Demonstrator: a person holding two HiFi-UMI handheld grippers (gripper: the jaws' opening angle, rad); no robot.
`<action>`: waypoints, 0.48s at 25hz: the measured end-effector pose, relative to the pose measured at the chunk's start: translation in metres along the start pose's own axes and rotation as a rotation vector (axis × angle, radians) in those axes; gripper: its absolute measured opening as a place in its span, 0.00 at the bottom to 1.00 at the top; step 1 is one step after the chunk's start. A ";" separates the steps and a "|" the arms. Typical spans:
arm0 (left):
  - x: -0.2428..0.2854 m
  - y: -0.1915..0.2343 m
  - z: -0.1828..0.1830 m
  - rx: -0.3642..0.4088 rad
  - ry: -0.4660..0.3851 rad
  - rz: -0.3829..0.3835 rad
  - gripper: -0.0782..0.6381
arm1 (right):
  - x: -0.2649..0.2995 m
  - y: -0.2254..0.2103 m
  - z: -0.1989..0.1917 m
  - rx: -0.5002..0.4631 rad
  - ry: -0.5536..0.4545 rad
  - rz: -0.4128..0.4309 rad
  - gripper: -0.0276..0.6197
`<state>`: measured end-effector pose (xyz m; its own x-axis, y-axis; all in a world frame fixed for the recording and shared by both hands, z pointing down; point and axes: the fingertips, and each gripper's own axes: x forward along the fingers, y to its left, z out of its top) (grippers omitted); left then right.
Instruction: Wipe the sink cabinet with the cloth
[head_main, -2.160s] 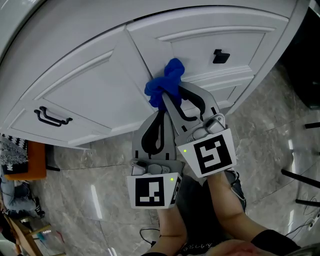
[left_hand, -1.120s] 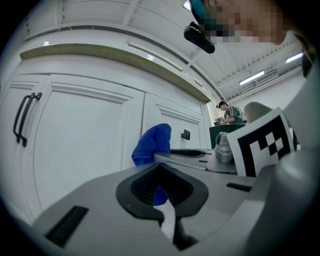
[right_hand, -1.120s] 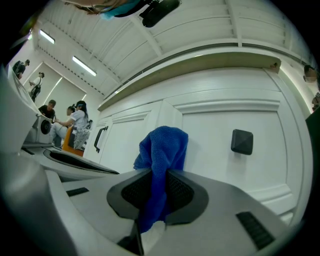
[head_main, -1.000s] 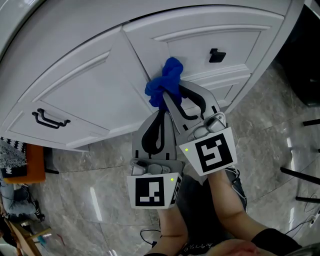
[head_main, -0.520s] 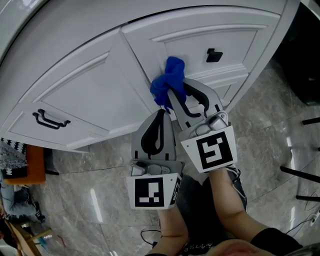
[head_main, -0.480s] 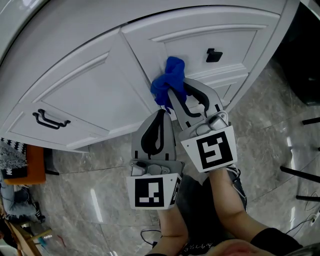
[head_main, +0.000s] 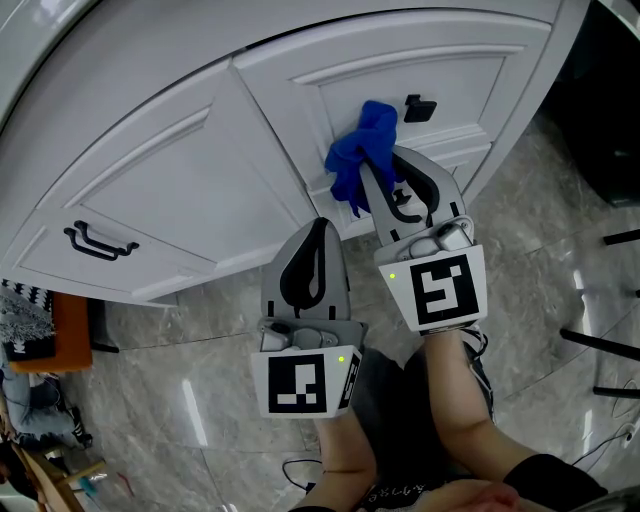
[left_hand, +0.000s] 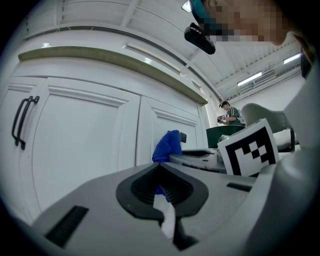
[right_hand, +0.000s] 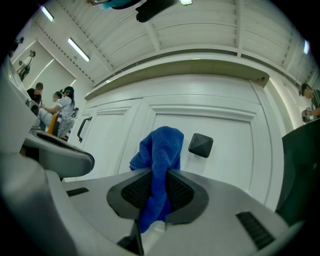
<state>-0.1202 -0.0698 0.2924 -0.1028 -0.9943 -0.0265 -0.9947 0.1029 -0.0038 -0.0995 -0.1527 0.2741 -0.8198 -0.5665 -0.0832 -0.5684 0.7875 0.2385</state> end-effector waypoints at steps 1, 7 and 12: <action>0.000 0.000 0.000 0.000 0.000 -0.001 0.12 | 0.000 -0.002 0.000 0.002 0.000 -0.004 0.17; 0.001 -0.002 0.000 0.001 0.002 -0.003 0.12 | -0.003 -0.011 -0.002 0.017 -0.002 -0.021 0.17; 0.002 -0.004 -0.001 0.004 0.004 -0.009 0.12 | -0.005 -0.018 -0.003 0.027 -0.001 -0.035 0.17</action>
<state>-0.1164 -0.0725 0.2934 -0.0941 -0.9953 -0.0220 -0.9955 0.0942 -0.0076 -0.0850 -0.1644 0.2736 -0.7996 -0.5935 -0.0917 -0.5981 0.7736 0.2092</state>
